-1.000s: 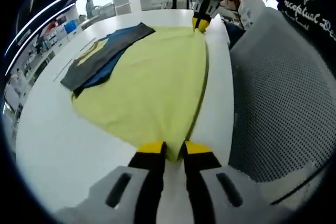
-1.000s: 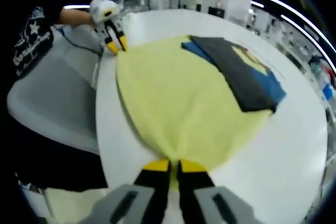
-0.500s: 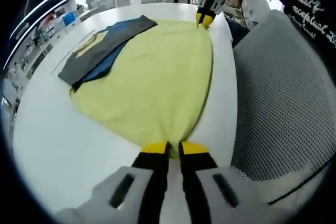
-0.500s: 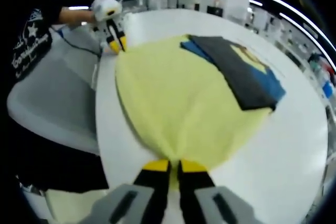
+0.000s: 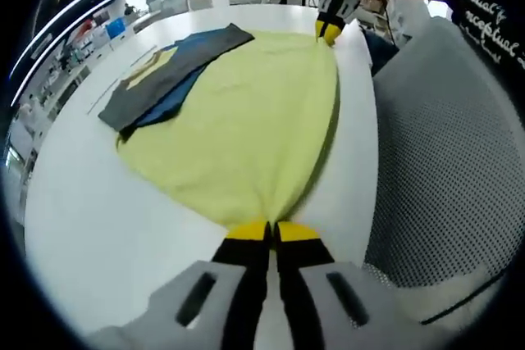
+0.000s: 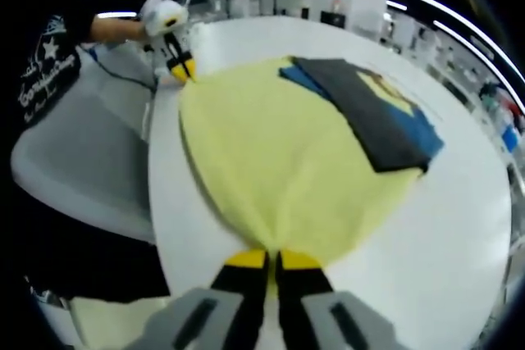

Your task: Fold the garment on the visible template until the final outline fits inside the template.

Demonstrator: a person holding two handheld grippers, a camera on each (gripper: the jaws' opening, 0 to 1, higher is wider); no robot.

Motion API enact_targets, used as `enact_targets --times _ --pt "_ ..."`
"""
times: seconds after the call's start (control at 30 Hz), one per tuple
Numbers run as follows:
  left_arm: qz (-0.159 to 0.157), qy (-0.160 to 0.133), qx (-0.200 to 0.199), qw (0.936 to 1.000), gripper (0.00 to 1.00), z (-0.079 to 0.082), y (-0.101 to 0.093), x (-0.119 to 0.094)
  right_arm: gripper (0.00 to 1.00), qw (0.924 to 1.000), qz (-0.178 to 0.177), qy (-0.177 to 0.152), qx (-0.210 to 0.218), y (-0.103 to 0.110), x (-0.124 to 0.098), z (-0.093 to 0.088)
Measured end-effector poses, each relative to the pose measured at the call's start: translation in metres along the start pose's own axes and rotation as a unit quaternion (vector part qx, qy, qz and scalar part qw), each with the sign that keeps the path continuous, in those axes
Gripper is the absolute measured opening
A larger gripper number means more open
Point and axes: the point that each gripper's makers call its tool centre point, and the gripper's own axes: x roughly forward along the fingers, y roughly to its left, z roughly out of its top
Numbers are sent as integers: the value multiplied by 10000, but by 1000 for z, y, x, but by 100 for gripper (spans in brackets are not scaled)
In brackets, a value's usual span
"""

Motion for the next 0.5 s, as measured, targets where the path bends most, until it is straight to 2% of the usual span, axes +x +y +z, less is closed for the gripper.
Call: enact_targets --times 0.27,0.5 --pt "107 -173 -93 9998 0 6 -4 -12 0 9999 -58 -96 59 6 -14 1" --pt "180 -231 -83 9995 0 12 -17 -23 0 9998 -106 -141 86 16 -25 1"
